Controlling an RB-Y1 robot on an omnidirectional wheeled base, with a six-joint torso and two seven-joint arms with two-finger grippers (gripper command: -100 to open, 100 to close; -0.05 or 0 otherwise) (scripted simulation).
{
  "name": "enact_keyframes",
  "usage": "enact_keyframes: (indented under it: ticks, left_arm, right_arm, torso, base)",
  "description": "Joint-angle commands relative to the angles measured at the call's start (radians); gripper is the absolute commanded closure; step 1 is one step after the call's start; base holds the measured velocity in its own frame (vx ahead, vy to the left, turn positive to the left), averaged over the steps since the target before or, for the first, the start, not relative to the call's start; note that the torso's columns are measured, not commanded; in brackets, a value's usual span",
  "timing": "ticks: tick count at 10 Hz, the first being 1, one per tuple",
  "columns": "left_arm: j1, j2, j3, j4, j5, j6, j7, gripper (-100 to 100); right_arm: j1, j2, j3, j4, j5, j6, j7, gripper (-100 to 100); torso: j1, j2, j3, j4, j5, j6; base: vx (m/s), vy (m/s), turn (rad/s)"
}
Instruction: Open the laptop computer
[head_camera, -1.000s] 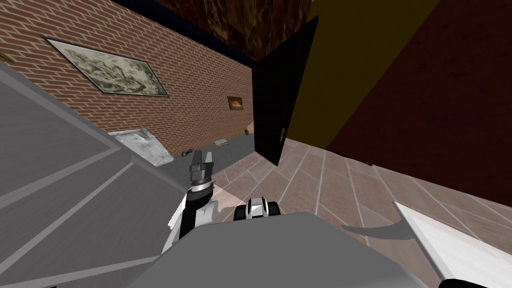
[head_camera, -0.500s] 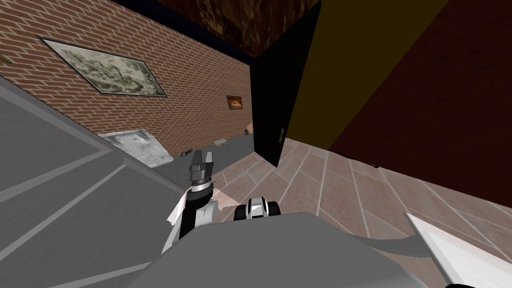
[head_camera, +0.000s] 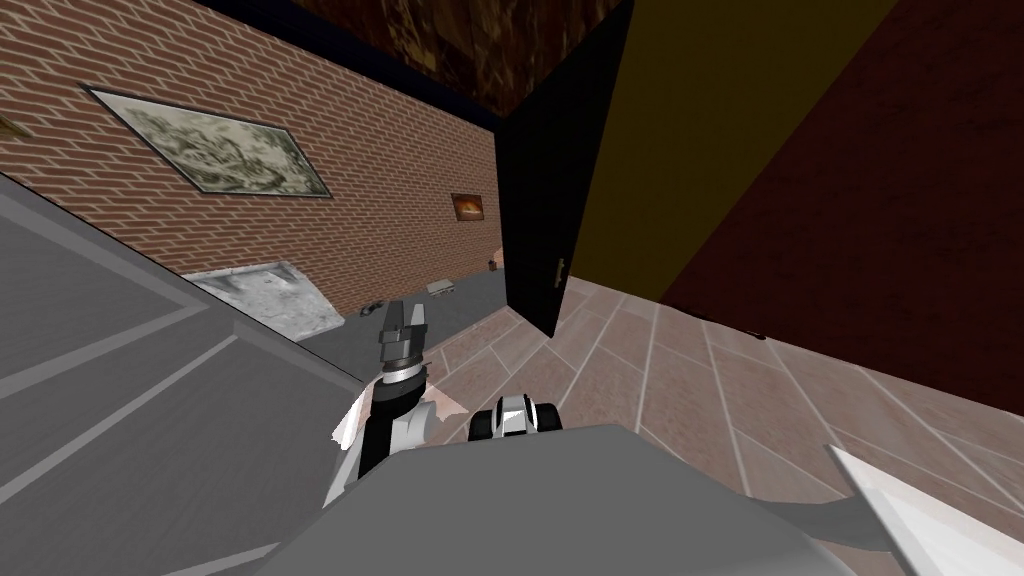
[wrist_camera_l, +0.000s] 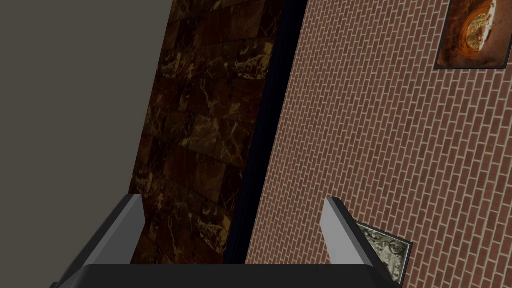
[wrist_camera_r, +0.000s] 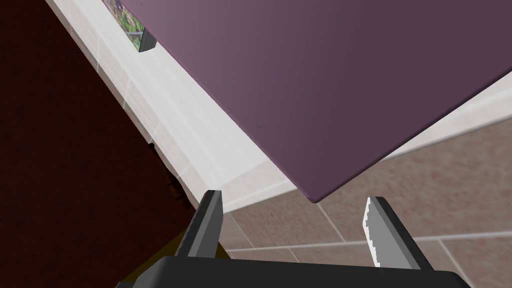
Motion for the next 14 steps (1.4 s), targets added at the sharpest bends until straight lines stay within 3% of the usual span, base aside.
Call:
enact_keyframes:
  ticks: [1,7,8,9,14]
  left_arm:
    - [0.000,0.000,0.000,0.000,0.000,0.000,0.000,0]
    - [0.000,0.000,0.000,0.000,0.000,0.000,0.000,0]
    - [0.000,0.000,0.000,0.000,0.000,0.000,0.000,0]
    - [0.000,0.000,0.000,0.000,0.000,0.000,0.000,0]
    - [0.000,0.000,0.000,0.000,0.000,0.000,0.000,0]
  right_arm:
    - [0.055,-0.006,-0.019,-0.042,-0.026,-0.013,0.008,-100]
    - [0.174,-0.020,-0.052,-0.135,-0.079,-0.036,0.023,-100]
    - [0.162,-0.020,-0.048,-0.125,-0.074,-0.032,0.020,-100]
    - [0.164,-0.020,-0.049,-0.127,-0.075,-0.033,0.021,0]
    - [0.163,-0.020,-0.049,-0.127,-0.075,-0.033,0.021,0]
  torso:
    - [0.002,0.001,0.001,0.000,0.001,0.000]
    - [-0.003,-0.001,0.000,0.000,-0.001,-0.001]
    - [-0.002,-0.001,0.000,0.000,-0.001,-0.001]
    - [-0.002,-0.001,0.000,0.000,-0.001,-0.001]
    - [-0.002,-0.001,0.000,0.000,-0.001,-0.001]
  base:
    - [-0.002,0.002,-0.032]
    - [0.011,-0.014,-0.032]
    - [0.007,-0.009,-0.006]
    - [0.000,0.000,0.000]
    - [0.000,0.000,0.000]
